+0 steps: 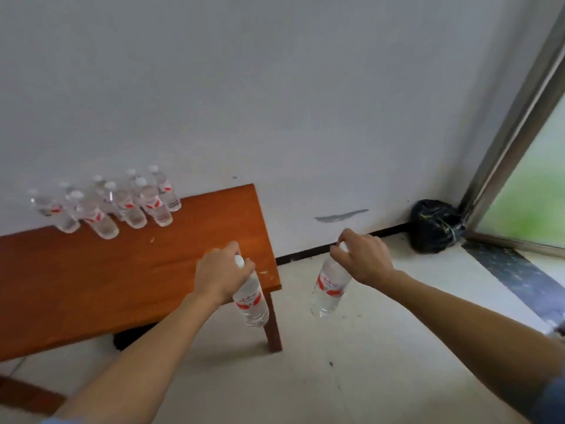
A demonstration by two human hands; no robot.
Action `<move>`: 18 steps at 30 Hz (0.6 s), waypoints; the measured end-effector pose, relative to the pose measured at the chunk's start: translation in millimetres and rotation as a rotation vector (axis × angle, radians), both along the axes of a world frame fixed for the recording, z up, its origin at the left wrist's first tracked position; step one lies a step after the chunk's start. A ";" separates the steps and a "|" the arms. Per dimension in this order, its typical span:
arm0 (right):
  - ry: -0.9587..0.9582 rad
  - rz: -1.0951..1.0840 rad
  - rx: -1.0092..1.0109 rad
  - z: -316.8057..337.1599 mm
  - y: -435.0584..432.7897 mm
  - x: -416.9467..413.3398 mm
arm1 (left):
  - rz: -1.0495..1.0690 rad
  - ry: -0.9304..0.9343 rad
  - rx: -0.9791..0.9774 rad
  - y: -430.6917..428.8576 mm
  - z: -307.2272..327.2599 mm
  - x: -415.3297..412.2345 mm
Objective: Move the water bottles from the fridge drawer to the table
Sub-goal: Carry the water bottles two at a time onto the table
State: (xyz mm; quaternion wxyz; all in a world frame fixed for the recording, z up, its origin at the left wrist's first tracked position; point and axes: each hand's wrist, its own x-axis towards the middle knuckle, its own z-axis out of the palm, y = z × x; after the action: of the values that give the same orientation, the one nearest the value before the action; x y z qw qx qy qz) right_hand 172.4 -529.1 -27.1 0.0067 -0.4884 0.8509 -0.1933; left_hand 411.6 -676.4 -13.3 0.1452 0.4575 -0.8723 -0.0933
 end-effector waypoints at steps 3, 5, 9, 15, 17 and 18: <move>0.003 0.148 0.002 5.0 -88.9 26.6 | 0.203 0.007 -0.003 -46.5 -0.1 49.9; -0.002 0.237 0.011 8.4 -138.6 53.5 | 0.324 0.036 0.020 -69.3 -0.4 87.8; 0.026 0.394 0.014 9.3 -226.8 116.3 | 0.500 0.032 0.028 -116.0 -4.4 159.8; 0.048 0.497 0.038 -13.4 -344.5 225.9 | 0.589 -0.007 0.075 -199.5 -20.3 272.6; 0.042 0.508 0.056 -18.6 -378.3 263.8 | 0.597 -0.014 0.080 -230.0 -20.6 309.5; 0.024 0.512 0.063 -20.5 -393.0 281.7 | 0.595 -0.020 0.076 -244.1 -18.9 326.1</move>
State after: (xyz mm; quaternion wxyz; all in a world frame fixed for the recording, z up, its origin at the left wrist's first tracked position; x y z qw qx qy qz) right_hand 454.1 -922.2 -47.7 0.0604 -0.6897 0.7052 -0.1528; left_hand 737.7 -920.5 -32.2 0.1404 0.6990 -0.6973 -0.0745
